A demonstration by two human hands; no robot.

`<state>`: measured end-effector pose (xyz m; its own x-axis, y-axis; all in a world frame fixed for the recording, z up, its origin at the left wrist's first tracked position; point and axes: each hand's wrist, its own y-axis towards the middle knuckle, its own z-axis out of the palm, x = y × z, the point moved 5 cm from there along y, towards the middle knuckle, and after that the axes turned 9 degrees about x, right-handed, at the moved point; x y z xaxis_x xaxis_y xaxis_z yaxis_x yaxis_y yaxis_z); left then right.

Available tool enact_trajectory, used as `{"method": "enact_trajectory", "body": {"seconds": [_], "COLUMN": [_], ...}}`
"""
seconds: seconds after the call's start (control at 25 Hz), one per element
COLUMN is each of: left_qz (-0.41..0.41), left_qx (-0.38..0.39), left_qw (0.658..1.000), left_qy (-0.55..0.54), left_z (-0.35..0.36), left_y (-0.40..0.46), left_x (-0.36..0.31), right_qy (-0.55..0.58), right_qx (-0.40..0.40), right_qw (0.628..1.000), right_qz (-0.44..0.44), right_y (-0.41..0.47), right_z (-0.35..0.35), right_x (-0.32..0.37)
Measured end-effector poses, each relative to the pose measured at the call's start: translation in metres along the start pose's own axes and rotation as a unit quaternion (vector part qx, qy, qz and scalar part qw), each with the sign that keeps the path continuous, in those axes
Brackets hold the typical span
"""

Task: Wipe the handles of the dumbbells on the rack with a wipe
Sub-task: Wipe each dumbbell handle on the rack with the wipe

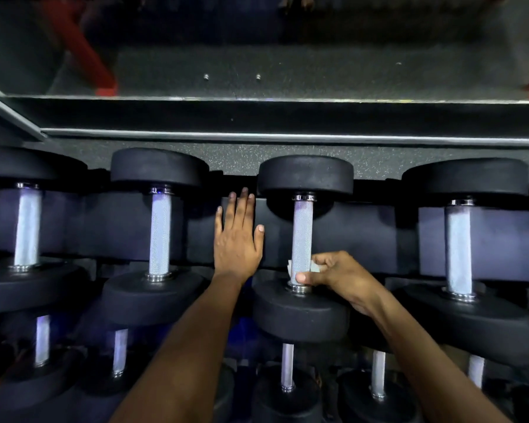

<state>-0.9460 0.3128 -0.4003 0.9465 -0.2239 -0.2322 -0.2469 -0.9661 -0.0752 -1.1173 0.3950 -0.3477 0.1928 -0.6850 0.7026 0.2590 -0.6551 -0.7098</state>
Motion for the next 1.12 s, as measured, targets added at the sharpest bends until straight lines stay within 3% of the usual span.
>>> {"method": "enact_trajectory", "body": {"seconds": [0.08,0.16,0.2,0.28,0.4,0.6,0.92,1.12], "left_qz": [-0.004,-0.027,-0.047,-0.125,-0.214,-0.304,-0.311,-0.308], "left_qx": [0.050,0.115,0.142,0.167,0.099,0.020,-0.016,-0.010], "left_qw": [0.999,0.993,0.987,0.951,0.877,0.795,0.796,0.828], "left_qy": [0.000,-0.021,-0.057,-0.228,-0.419,-0.525,-0.520,-0.468], "left_z": [-0.004,-0.012,-0.018,-0.041,-0.089,-0.173,-0.212,-0.236], "left_y": [0.002,0.001,-0.003,-0.019,-0.054,-0.134,-0.207,-0.203], "left_x": [0.001,0.000,-0.005,-0.016,-0.032,-0.047,-0.018,0.029], "right_qy": [-0.098,-0.130,-0.128,-0.132,-0.134,-0.090,-0.114,-0.122], "right_qx": [-0.125,-0.197,-0.211,-0.242,-0.254,-0.240,-0.192,-0.176], "right_qw": [0.987,0.972,0.969,0.961,0.957,0.963,0.967,0.971], "right_qz": [0.007,0.020,0.024,0.014,-0.041,-0.083,-0.122,-0.109], "right_y": [-0.012,-0.029,-0.035,-0.044,-0.066,-0.142,-0.174,-0.150], "right_z": [-0.011,-0.013,-0.014,-0.014,-0.003,0.044,0.096,0.129], "right_x": [0.003,0.006,0.010,0.025,0.062,0.102,0.112,0.129]}}
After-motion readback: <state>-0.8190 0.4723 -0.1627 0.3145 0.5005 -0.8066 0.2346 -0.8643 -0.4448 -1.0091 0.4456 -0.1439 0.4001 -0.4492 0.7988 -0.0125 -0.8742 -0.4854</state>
